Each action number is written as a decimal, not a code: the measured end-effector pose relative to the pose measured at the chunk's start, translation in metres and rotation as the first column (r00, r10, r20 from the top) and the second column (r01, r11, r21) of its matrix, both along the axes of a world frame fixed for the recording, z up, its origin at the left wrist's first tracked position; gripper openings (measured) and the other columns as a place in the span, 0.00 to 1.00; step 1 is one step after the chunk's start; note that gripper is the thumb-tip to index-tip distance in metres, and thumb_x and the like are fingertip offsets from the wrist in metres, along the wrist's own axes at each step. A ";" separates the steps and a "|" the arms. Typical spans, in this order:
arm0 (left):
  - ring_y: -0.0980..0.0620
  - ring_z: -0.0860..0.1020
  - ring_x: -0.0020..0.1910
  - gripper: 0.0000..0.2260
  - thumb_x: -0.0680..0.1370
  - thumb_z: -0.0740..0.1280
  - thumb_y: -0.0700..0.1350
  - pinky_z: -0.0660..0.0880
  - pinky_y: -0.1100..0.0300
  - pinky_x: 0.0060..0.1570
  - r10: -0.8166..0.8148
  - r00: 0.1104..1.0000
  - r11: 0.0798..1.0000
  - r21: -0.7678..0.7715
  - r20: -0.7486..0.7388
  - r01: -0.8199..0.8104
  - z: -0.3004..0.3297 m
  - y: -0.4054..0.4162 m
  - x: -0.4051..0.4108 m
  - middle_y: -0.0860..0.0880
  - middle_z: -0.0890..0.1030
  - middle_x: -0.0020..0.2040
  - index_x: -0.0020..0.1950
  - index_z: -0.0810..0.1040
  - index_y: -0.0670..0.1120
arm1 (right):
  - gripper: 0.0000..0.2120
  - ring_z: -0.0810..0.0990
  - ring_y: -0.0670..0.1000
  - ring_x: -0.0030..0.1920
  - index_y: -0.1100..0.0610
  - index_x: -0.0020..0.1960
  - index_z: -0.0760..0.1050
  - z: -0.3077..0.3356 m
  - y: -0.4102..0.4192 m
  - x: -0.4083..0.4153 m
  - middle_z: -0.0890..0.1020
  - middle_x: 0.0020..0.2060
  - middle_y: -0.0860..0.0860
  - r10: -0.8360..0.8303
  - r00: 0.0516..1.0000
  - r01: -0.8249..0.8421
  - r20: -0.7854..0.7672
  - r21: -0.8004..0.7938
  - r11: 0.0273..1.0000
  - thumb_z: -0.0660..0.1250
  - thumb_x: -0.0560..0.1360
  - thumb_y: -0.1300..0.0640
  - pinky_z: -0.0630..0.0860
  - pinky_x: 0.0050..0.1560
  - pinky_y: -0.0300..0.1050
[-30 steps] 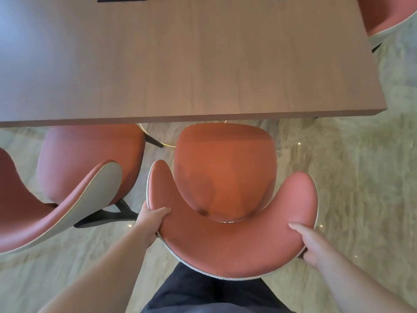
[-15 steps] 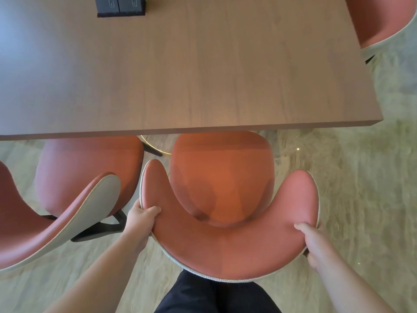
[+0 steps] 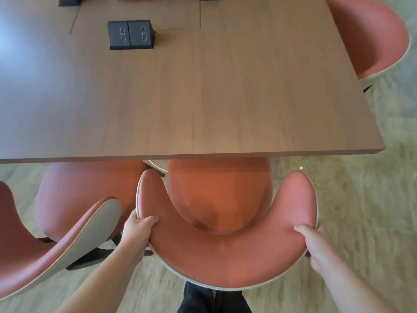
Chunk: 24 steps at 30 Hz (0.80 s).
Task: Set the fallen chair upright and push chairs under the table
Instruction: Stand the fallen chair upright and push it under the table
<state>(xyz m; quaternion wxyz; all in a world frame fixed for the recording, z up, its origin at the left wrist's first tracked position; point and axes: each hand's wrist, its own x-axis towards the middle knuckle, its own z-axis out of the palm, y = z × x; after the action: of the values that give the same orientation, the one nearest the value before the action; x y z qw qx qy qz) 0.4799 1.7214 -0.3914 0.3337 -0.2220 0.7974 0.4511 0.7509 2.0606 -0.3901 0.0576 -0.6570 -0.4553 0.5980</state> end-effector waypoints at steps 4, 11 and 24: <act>0.34 0.85 0.46 0.11 0.75 0.71 0.41 0.84 0.44 0.38 -0.005 0.999 1.000 0.017 -0.041 0.005 -0.009 0.014 -0.016 0.38 0.87 0.52 0.56 0.79 0.53 | 0.10 0.82 0.59 0.42 0.57 0.54 0.76 -0.010 0.015 -0.015 0.84 0.45 0.57 0.014 1.000 -0.014 -0.022 0.005 1.000 0.67 0.75 0.67 0.75 0.41 0.50; 0.37 0.85 0.45 0.12 0.78 0.71 0.39 0.80 0.51 0.32 0.016 0.999 0.999 0.032 -0.044 -0.015 -0.032 0.027 -0.029 0.40 0.86 0.52 0.59 0.79 0.50 | 0.11 0.82 0.60 0.44 0.54 0.53 0.75 -0.026 0.037 -0.033 0.85 0.45 0.57 0.037 0.999 -0.036 -0.033 0.018 0.999 0.67 0.75 0.66 0.75 0.45 0.54; 0.38 0.83 0.45 0.10 0.79 0.70 0.39 0.83 0.37 0.46 -0.003 0.996 0.999 0.044 -0.087 0.006 -0.041 0.043 -0.042 0.39 0.85 0.53 0.55 0.77 0.52 | 0.13 0.83 0.62 0.50 0.55 0.59 0.75 -0.049 0.052 -0.045 0.85 0.51 0.59 0.074 0.997 -0.074 -0.021 0.011 0.997 0.66 0.76 0.66 0.77 0.49 0.55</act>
<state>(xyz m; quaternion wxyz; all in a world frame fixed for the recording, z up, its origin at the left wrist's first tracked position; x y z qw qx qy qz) 0.4378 1.7649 -0.4326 0.3044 -0.1928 0.8016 0.4771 0.7058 2.1128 -0.4396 0.0437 -0.6329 -0.4818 0.6046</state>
